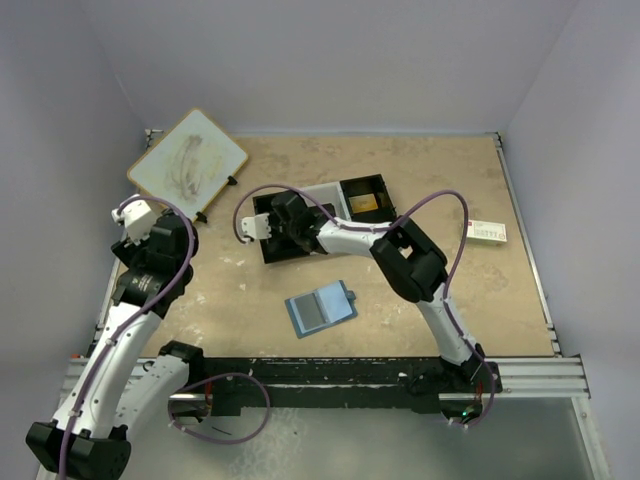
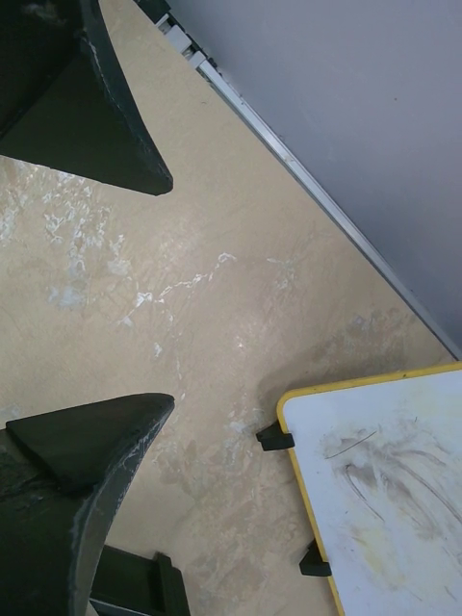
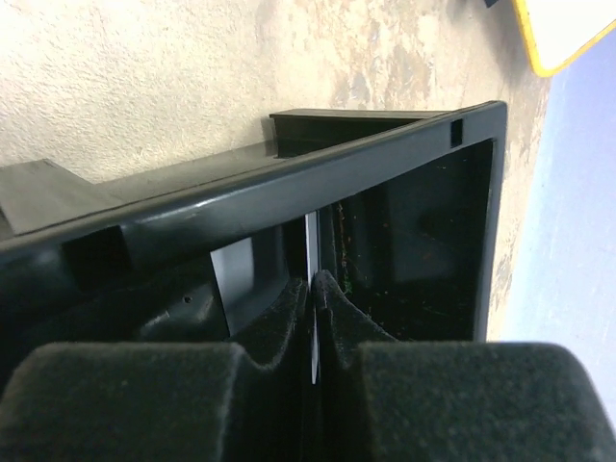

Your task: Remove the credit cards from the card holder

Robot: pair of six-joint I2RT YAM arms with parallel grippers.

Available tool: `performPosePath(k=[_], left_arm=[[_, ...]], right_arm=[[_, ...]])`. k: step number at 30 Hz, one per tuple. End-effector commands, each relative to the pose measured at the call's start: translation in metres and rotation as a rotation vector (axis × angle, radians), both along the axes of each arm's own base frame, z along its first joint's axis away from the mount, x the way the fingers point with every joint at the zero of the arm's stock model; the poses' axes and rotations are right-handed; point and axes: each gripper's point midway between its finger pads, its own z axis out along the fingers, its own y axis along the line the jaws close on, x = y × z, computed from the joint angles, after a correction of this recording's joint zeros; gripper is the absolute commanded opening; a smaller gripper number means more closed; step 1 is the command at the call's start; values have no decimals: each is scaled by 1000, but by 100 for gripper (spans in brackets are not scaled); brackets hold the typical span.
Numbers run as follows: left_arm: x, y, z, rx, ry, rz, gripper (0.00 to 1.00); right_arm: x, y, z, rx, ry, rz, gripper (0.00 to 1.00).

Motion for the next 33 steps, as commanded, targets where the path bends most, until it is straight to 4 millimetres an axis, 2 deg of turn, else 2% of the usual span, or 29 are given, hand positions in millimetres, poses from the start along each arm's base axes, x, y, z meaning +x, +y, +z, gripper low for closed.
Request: performPosePath(k=[1,3,9,14,17,19,21,24,26,29,31,33], left_arm=[[5,1,11,-5,-36,8,82],[6,0,10,-5,-28,5,82],[6,0,10,-9,-33,-1,81],[7,-2,10,-12,-33,-10,81],[8,-3,7,-12,-21,-15,81],[9,-3,6,-12,-15,-20,81],[9,-4,5,-14,-12,-23,81],[10,-5,4,-16,-6,-29,81],[10,-6,3,-16,-2,-32,81],[9,-5,4,-15,-4,-30,81],[9,-5,4,-17,-7,-31,81],[8,-6,5,-20,-12,-35,81]], right_arm=[[13,1,18,-15,-85,-31,10],[11,1,18,-16,-78,-26,12],[4,7,26,55,-16,-37,32],[-6,13,37,127,47,-27,36],[-7,14,48,154,41,-26,37],[-7,14,58,184,36,-34,42],[-9,15,69,212,43,-36,41],[-11,15,86,272,61,-58,43],[-13,13,105,328,60,-81,43],[-20,4,149,507,68,-144,44],[-28,-13,183,680,93,-236,46],[-33,-41,197,835,156,-425,57]])
